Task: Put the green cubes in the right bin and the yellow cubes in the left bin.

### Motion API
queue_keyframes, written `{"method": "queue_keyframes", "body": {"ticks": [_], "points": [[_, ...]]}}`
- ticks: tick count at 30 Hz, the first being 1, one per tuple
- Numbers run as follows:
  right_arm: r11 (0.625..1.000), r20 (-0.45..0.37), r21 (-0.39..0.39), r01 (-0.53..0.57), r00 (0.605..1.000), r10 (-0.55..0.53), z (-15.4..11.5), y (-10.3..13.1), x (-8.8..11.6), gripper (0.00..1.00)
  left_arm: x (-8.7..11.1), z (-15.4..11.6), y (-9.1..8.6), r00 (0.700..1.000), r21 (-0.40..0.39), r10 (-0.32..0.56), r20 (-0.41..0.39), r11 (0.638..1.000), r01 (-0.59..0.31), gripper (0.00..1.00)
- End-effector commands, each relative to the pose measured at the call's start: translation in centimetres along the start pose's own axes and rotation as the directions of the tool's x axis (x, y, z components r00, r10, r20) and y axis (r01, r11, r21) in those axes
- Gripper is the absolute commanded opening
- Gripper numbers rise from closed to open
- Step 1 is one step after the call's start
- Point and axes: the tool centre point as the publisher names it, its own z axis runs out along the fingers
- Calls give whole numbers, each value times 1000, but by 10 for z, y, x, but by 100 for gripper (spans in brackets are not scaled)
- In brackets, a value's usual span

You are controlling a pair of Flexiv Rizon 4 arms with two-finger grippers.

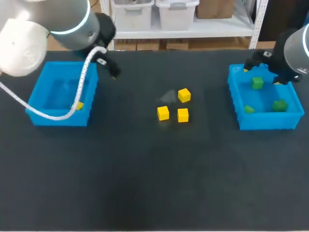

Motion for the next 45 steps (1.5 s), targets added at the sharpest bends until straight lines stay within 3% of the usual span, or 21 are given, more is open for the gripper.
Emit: {"method": "queue_keyframes", "body": {"ticks": [1, 6, 10, 15, 37, 45], "points": [[1000, 8, 0, -1, 1000, 1, 0, 0, 2, 100, -13, 10, -35, 986, 172, 165, 16, 971, -165, 100], [1000, 8, 0, -1, 1000, 1, 0, 0, 2, 100, -17, 26, -73, 941, 284, 337, 24, 901, -329, 100], [1000, 8, 0, -1, 1000, 1, 0, 0, 2, 100, -16, 40, -98, 917, 337, 398, 3, 863, -376, 100], [1000, 8, 0, -1, 1000, 1, 0, 0, 2, 100, -17, 55, -117, 903, 356, 430, -22, 847, -395, 100], [1000, 8, 0, -1, 1000, 1, 0, 0, 2, 100, -18, 102, -156, 844, 383, 524, -112, 807, -450, 100], [1000, 8, 0, -1, 1000, 1, 0, 0, 2, 100, -15, 120, -158, 828, 370, 539, -154, 808, -458, 100]]}}
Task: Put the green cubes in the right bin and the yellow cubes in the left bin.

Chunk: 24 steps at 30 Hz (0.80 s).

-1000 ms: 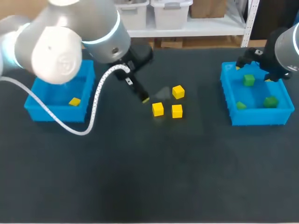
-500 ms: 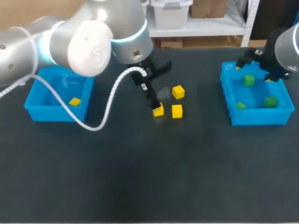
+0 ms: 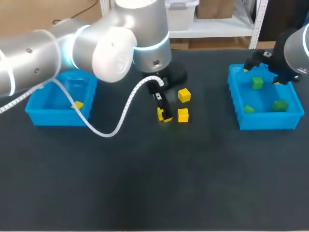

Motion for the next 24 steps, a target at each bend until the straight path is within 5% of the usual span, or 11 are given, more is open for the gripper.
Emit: {"method": "queue_keyframes", "body": {"ticks": [1, 10, 11, 12, 14, 24], "points": [[1000, 8, -1, -1, 1000, 1, 1, 0, 2, 100, -6, 9, 5, 999, 1, -2, -43, 1000, 3, 100], [1000, 8, -1, -1, 1000, 1, 1, 0, 2, 100, 0, 34, 20, 989, -44, -58, -136, 998, 52, 100], [1000, 8, -1, -1, 1000, 1, 1, 0, 2, 100, 0, 36, 21, 988, -41, -63, -142, 998, 57, 75], [1000, 8, -1, -1, 1000, 1, 1, 0, 2, 100, 1, 38, 22, 988, -42, -62, -144, 998, 56, 35], [1000, 8, -1, -1, 1000, 1, 1, 0, 2, 100, 1, 41, 23, 987, -40, -79, -143, 996, 74, 0], [1000, 8, -1, -1, 1000, 1, 1, 0, 2, 100, 21, 38, 25, 983, -59, -158, -89, 986, 153, 0]]}}
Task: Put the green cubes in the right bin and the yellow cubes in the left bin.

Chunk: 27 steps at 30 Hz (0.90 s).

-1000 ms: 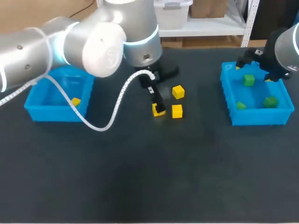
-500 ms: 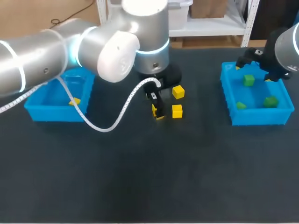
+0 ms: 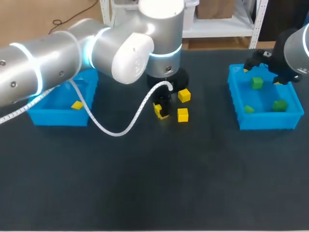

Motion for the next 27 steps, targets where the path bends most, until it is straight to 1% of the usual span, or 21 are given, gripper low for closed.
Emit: {"method": "queue_keyframes", "body": {"ticks": [1, 5, 8, 12, 14, 15, 16, 17, 19, 22, 25, 27], "points": [[1000, 8, -1, -1, 1000, 1, 1, 0, 2, 100, 16, 2, 11, 998, -13, -41, 45, 999, 41, 0], [1000, 8, -1, -1, 1000, 1, 1, 0, 2, 100, 29, -21, 30, 989, -74, -105, 103, 991, 112, 0], [1000, 8, -1, -1, 1000, 1, 1, 0, 2, 100, 42, -46, 52, 966, -109, -186, 177, 972, 207, 0], [1000, 8, -1, -1, 1000, 1, 1, 0, 2, 100, 64, -81, 80, 915, -144, -292, 278, 929, 341, 0], [1000, 8, -1, -1, 1000, 1, 1, 0, 2, 100, 77, -97, 94, 888, -168, -332, 320, 902, 398, 0], [1000, 8, -1, -1, 1000, 1, 1, 0, 2, 100, 86, -105, 102, 867, -180, -360, 344, 881, 438, 0], [1000, 8, -1, -1, 1000, 1, 1, 0, 2, 100, 90, -109, 105, 858, -186, -373, 353, 871, 456, 0], [1000, 8, -1, -1, 1000, 1, 1, 0, 2, 100, 100, -116, 112, 840, -192, -397, 371, 852, 487, 0], [1000, 8, -1, -1, 1000, 1, 1, 0, 2, 100, 115, -123, 120, 816, -206, -434, 381, 821, 533, 0], [1000, 8, -1, -1, 1000, 1, 1, 0, 2, 100, 140, -127, 129, 789, -222, -482, 381, 781, 584, 0], [1000, 8, -1, -1, 1000, 1, 1, 0, 2, 100, 164, -123, 135, 765, -232, -530, 366, 744, 627, 0], [1000, 8, -1, -1, 1000, 1, 1, 0, 2, 100, 180, -118, 136, 743, -232, -566, 358, 717, 658, 0]]}}
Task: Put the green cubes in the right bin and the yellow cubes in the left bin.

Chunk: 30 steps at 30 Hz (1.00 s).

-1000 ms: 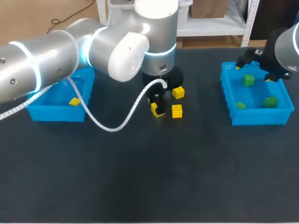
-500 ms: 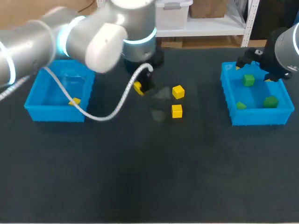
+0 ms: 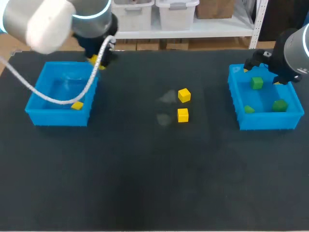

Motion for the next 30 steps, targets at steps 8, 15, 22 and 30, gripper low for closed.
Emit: {"method": "queue_keyframes", "body": {"ticks": [8, 15, 22, 30], "points": [[1000, 8, -1, -1, 1000, 1, 1, 0, 2, 100, 85, 14, 33, 986, -83, -157, 61, 983, 162, 0], [1000, 8, -1, -1, 1000, 1, 1, 0, 2, 100, 99, 16, 38, 981, -149, -193, 39, 969, 196, 100], [1000, 8, -1, -1, 1000, 1, 1, 0, 2, 100, 72, -13, 13, 980, 26, -151, 129, 989, 148, 100], [1000, 8, -1, -1, 1000, 1, 1, 0, 2, 100, 23, -49, -55, 974, 198, 66, 218, 974, -111, 100]]}}
